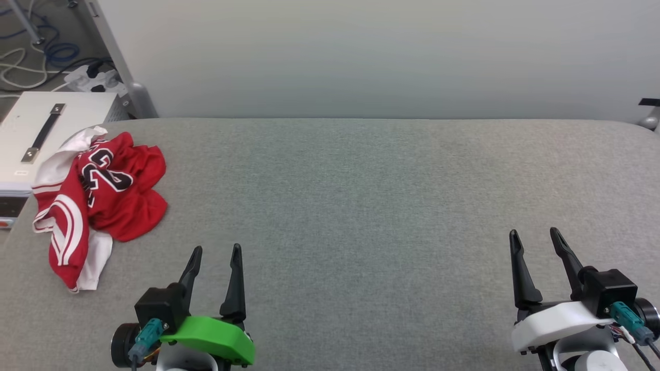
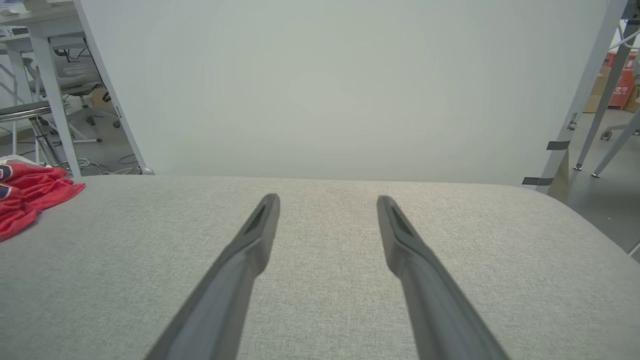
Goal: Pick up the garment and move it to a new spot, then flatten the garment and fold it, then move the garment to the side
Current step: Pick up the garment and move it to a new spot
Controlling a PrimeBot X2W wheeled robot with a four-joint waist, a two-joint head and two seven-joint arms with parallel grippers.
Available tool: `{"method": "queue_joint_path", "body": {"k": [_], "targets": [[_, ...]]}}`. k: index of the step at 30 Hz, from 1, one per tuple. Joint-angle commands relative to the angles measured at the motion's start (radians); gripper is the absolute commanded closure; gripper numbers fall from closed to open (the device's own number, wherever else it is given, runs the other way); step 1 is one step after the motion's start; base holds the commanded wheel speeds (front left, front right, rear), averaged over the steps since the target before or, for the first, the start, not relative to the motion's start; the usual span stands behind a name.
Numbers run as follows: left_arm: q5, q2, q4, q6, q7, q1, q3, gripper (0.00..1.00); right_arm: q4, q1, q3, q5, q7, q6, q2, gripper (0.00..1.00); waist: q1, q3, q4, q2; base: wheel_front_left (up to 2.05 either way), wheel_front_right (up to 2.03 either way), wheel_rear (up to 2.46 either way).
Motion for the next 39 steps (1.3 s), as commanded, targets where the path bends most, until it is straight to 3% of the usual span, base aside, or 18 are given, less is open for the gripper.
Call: {"method": "queue_joint_path", "body": {"k": [1, 6, 20, 30, 39], "targets": [[-0.009, -0.005, 0.004, -0.005, -0.011, 0.015, -0.002, 0.0, 0.0, -0.001, 0.002, 0.01, -0.011, -0.001, 0.001, 0.0, 0.0, -0.001, 0.022, 0.0, 0.0, 0.0, 0.0], [-0.014, -0.005, 0.009, -0.009, -0.022, 0.019, 0.005, 0.0, -0.004, 0.002, 0.028, 0.026, -0.02, -0.001, 0.001, 0.0, 0.0, -0.005, 0.071, 0.0, 0.0, 0.0, 0.0], [-0.037, -0.006, 0.031, -0.025, -0.055, 0.03, 0.011, 0.0, -0.002, 0.007, 0.101, 0.048, -0.053, -0.001, 0.002, 0.0, 0.0, -0.009, 0.319, 0.0, 0.0, 0.0, 0.0], [-0.04, -0.006, 0.027, -0.028, -0.055, 0.023, 0.011, 0.0, -0.005, -0.001, 0.119, 0.046, -0.054, -0.001, 0.002, 0.0, 0.0, 0.01, 0.398, 0.0, 0.0, 0.0, 0.0], [-0.048, -0.006, 0.025, -0.019, -0.055, 0.017, 0.011, 0.0, 0.011, -0.005, 0.133, 0.047, -0.054, -0.001, 0.002, 0.0, 0.0, 0.015, 0.422, 0.0, 0.0, 0.0, 0.0]]}}
